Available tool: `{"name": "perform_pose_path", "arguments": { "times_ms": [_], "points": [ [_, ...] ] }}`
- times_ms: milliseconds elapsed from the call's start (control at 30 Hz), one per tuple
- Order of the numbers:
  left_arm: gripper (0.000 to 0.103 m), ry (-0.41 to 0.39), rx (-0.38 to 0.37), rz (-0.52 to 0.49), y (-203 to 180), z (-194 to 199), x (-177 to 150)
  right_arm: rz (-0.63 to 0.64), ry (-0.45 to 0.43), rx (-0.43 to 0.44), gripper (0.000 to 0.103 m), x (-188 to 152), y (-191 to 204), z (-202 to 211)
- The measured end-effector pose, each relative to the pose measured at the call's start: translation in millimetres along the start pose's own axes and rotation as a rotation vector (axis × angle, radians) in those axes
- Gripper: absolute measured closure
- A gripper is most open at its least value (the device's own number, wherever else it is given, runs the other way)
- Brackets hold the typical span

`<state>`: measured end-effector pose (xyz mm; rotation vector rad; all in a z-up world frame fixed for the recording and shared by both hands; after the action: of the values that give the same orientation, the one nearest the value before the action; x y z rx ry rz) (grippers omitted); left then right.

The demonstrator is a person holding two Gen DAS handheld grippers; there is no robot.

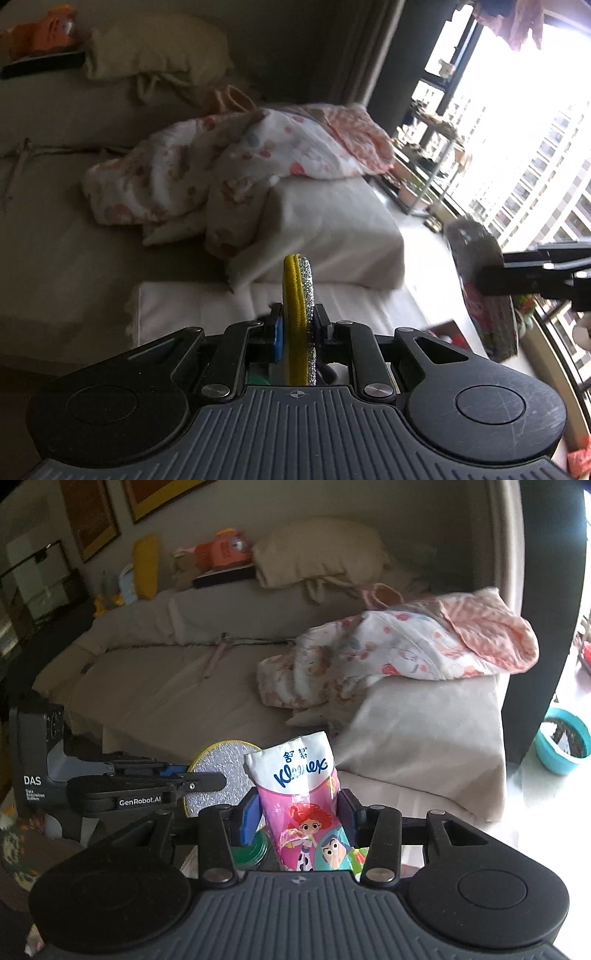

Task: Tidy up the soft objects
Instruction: 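Carry the Kleenex pack and sponge over the pink box and open both tools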

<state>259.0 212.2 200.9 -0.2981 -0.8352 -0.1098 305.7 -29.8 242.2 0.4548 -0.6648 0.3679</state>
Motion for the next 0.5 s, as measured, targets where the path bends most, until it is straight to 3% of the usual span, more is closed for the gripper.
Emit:
{"name": "perform_pose_path", "arguments": {
  "times_ms": [233, 500],
  "points": [
    [0.085, 0.041, -0.067, -0.029, -30, 12, -14, 0.032, -0.028, -0.010, 0.058, -21, -2, 39],
    [0.085, 0.077, -0.180, -0.140, -104, -8, -6, -0.022, -0.060, -0.063, 0.058, -47, -52, 75]
  ]
}}
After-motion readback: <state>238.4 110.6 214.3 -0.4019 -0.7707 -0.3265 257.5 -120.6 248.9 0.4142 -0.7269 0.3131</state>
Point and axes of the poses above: each gripper's, at about its wrist camera, not at the fingertips, and z roughly against the way its jaws point, y to its left, x to its top, the point moved 2 cm from there along -z, roughly the way its jaws point, and after that the axes turned 7 degrees about -z, right-handed, at the moved point
